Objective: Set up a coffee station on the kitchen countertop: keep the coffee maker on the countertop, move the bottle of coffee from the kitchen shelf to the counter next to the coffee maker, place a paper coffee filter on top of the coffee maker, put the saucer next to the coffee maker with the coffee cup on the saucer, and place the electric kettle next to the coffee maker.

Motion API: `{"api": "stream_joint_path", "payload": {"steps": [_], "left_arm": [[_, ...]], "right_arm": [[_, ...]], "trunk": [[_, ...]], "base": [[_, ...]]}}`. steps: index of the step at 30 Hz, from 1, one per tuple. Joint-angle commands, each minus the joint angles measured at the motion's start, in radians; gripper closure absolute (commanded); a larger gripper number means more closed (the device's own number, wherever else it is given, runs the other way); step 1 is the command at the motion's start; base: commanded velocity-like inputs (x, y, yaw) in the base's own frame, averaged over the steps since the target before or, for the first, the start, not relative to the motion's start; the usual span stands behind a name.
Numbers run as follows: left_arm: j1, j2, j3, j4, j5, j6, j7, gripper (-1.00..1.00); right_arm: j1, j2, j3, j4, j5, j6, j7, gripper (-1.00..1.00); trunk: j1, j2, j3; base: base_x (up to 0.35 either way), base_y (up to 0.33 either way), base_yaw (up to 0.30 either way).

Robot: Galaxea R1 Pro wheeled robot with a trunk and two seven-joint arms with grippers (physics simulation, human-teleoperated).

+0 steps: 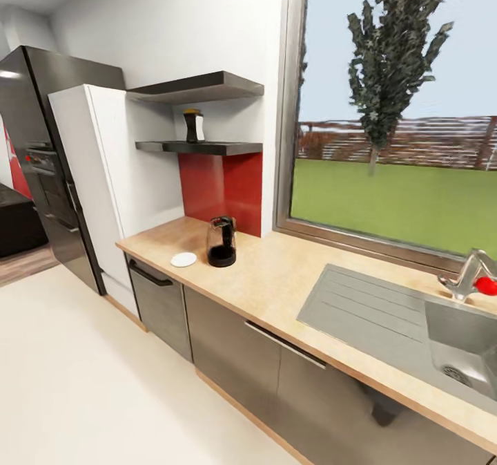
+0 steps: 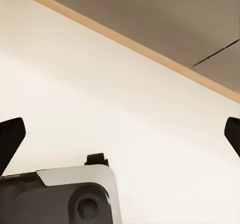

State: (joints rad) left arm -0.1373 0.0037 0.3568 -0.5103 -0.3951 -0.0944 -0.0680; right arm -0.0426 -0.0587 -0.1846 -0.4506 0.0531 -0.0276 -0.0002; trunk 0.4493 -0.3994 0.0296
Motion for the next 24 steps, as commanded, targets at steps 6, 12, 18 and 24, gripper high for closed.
{"api": "stream_joint_path", "payload": {"steps": [6, 12, 18, 24], "left_arm": [[-0.001, -0.002, 0.008, 0.001, -0.01, -0.005, -0.007, -1.0], [-0.001, -0.002, 0.008, 0.001, -0.009, -0.006, -0.007, -1.0], [-0.001, -0.002, 0.008, 0.001, -0.008, -0.005, -0.007, -1.0], [-0.001, -0.002, 0.008, 0.001, -0.008, -0.005, -0.007, -1.0]], "right_arm": [[0.0, 0.008, -0.004, -0.006, 0.004, 0.0, -0.001, -1.0], [0.0, 0.011, -0.004, -0.007, 0.004, 0.0, -0.001, -1.0], [0.0, 0.013, -0.005, -0.006, 0.004, 0.0, -0.001, -1.0], [0.0, 0.013, -0.005, -0.005, 0.004, 0.0, -0.001, -1.0]], "trunk": [[0.001, -0.001, -0.009], [0.001, -0.001, -0.018], [0.001, -0.001, -0.028], [0.001, -0.001, -0.037]], "base": [[0.203, 0.286, 0.0], [0.159, 0.305, 0.0], [0.146, 0.312, 0.042], [0.145, 0.313, 0.076]]}}
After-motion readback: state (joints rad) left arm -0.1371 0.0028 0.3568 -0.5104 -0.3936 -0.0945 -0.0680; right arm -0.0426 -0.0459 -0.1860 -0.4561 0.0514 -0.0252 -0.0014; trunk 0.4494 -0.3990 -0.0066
